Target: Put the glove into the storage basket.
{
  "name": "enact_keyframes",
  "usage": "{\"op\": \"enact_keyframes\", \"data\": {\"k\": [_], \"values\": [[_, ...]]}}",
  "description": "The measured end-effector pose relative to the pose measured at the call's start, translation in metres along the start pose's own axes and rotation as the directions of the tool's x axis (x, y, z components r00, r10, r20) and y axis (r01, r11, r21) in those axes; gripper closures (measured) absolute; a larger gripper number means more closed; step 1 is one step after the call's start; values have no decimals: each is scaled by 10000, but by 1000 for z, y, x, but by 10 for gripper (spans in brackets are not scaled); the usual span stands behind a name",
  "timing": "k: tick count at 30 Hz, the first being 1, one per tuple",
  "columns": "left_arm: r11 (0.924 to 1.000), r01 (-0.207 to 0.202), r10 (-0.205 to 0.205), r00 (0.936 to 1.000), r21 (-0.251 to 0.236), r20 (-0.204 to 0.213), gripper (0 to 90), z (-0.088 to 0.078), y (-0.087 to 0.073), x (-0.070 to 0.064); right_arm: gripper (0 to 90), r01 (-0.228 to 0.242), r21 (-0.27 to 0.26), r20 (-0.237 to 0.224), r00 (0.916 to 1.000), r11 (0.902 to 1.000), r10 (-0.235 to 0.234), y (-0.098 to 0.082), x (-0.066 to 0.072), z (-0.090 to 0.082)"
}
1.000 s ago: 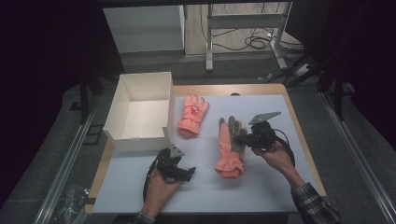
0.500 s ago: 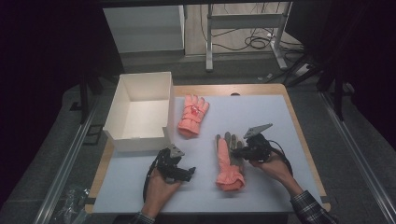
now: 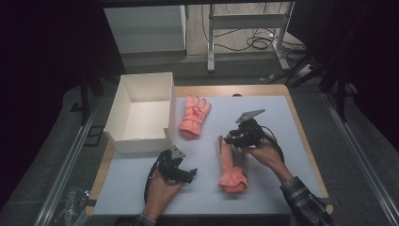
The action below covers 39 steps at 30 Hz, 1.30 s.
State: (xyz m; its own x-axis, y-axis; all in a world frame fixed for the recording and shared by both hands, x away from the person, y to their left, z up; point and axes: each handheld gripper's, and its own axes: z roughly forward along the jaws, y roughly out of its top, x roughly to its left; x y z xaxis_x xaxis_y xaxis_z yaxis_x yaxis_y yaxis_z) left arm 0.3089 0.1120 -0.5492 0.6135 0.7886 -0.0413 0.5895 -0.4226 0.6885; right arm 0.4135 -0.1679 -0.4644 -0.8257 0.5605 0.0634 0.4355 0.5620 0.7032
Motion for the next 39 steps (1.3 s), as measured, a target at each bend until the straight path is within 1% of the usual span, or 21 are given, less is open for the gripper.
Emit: {"op": "enact_keyframes", "data": {"k": [2,3,5,6,8,9,10,12,15,17,21,23,24,27,28,30,32,34,35,37,39], "values": [[10000,-2,2,10000,1,0,14,0,0,0,486,-35,-101,30,10000,9999,35,8,-1,6],[10000,-3,3,10000,0,1,14,0,0,0,485,1,-156,61,10000,9999,0,14,-3,10],[10000,-4,4,10000,2,1,14,0,0,0,486,24,-160,75,10000,9999,-23,18,-3,13],[10000,-6,6,10000,-1,4,14,0,0,0,485,106,-212,237,9997,9997,-101,28,-3,21],[10000,-19,19,10000,10,1,14,0,0,0,481,88,-255,269,9996,9996,-81,37,-4,28],[10000,-19,19,10000,10,1,14,0,0,0,481,88,-255,269,9996,9996,-81,37,-4,28],[10000,-15,15,10000,-7,1,14,0,0,0,468,51,-311,321,9995,9995,-41,45,-5,35],[10000,-18,18,10000,7,2,14,0,0,0,463,-34,-362,377,9993,9993,47,53,-6,42],[10000,-18,18,10000,4,1,14,0,0,0,446,-95,-385,428,9990,9992,111,60,-7,48],[10000,-21,21,10000,7,-1,14,0,0,0,419,-337,-427,496,9981,9985,358,69,-10,57],[10000,-12,12,10000,5,-1,14,0,0,0,404,-623,-501,695,9954,9968,657,79,-17,70],[10000,-14,14,10000,7,0,14,0,0,0,402,-716,-494,704,9947,9962,750,80,-19,72],[10000,5,-5,10000,-8,5,14,0,0,0,399,-758,-461,776,9938,9961,792,85,-22,81],[10000,-9,9,10000,3,-2,14,0,0,0,400,-666,-425,797,9944,9969,699,89,-24,88],[10000,-8,8,10000,2,1,14,0,0,0,401,-541,-376,843,9948,9978,571,94,-26,97],[10000,6,-6,10000,-12,7,14,0,0,0,417,-436,-324,936,9945,9985,465,98,-28,105],[10000,6,-6,10000,-10,7,14,0,0,0,422,-449,-303,910,9947,9985,475,99,-30,109],[10000,6,-6,10000,-11,7,14,0,0,0,431,-570,-340,863,9945,9978,598,104,-33,120],[10000,6,-6,10000,-11,7,14,0,0,0,431,-570,-340,863,9945,9978,598,104,-33,120],[10000,-1,1,10000,-10,7,14,0,0,0,426,-675,-320,810,9943,9972,699,107,-36,131],[10000,1,-1,10000,-12,7,14,0,0,0,426,-683,-261,819,9942,9973,702,107,-37,135]]}}
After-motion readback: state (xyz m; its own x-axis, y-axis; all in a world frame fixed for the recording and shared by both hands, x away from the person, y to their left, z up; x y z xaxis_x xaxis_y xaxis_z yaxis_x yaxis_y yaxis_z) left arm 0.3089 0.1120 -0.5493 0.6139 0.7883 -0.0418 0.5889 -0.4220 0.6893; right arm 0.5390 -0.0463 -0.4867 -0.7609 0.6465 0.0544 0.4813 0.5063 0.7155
